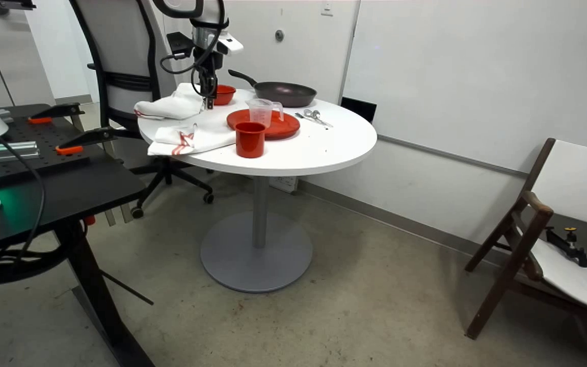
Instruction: Put the jar on the plate
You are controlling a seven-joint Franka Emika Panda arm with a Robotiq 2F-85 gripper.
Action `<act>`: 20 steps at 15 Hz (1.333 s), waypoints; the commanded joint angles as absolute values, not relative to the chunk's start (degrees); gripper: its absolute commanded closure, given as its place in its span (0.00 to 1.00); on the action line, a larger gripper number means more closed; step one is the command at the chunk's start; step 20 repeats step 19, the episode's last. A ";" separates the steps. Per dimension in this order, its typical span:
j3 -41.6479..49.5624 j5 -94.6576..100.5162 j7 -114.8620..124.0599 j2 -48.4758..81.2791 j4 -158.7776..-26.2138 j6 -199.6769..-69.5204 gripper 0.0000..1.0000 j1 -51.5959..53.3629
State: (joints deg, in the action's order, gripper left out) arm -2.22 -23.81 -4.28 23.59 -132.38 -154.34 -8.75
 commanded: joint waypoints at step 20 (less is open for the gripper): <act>-2.03 -23.79 -6.05 23.28 -136.26 -154.59 0.00 -12.11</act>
